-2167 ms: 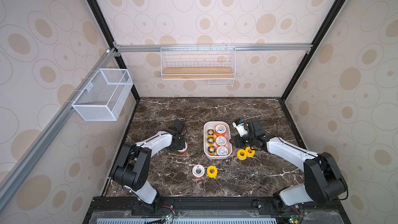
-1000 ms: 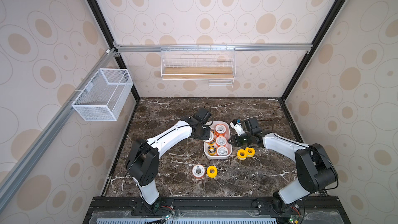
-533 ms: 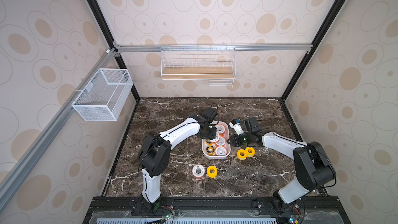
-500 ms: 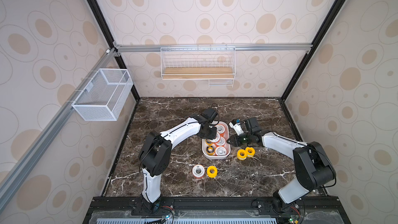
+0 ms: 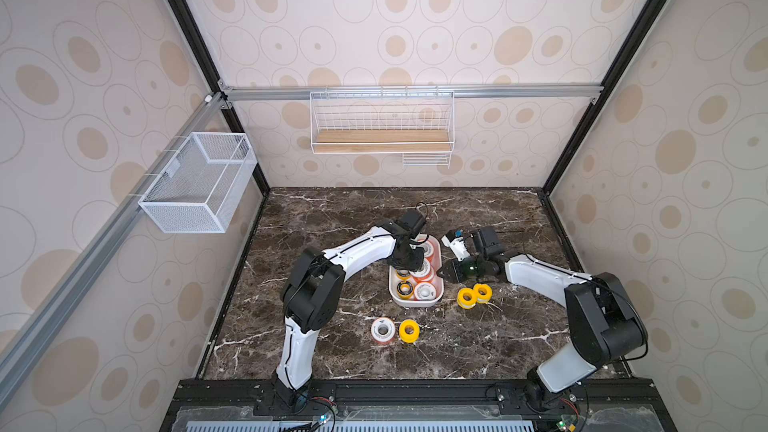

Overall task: Put the sealing tape into the storage box
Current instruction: Place the sealing tape in the storage box.

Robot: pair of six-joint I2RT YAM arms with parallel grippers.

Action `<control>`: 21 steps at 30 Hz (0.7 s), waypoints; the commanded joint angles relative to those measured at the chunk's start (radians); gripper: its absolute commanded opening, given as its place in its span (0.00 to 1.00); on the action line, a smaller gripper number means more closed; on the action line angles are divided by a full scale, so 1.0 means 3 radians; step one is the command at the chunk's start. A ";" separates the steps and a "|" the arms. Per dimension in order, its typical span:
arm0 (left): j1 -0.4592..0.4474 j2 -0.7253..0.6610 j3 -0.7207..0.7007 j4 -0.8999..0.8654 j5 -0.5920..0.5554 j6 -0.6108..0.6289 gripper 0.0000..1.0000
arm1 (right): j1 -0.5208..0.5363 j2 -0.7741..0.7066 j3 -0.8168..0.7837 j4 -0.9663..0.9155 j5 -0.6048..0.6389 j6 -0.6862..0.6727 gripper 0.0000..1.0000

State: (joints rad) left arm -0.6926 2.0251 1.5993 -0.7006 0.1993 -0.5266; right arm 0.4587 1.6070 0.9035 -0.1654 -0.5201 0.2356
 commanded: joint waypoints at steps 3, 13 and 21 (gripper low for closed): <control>-0.0028 0.0129 0.0215 -0.0048 0.0021 0.0042 0.27 | -0.0006 0.0069 0.0095 -0.0042 -0.0093 -0.0003 0.29; -0.0028 0.0285 0.0354 -0.0109 -0.0025 0.0049 0.28 | -0.0006 0.0064 0.0102 -0.0052 -0.0092 -0.0009 0.30; -0.0027 0.0362 0.0444 -0.0151 -0.0066 0.0050 0.29 | -0.0009 0.0054 0.0097 -0.0062 -0.0082 -0.0014 0.30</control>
State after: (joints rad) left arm -0.6922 2.1128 1.6890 -0.7231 0.1925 -0.5262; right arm 0.4587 1.6146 0.9100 -0.1722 -0.5236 0.2356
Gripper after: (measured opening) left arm 0.290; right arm 0.298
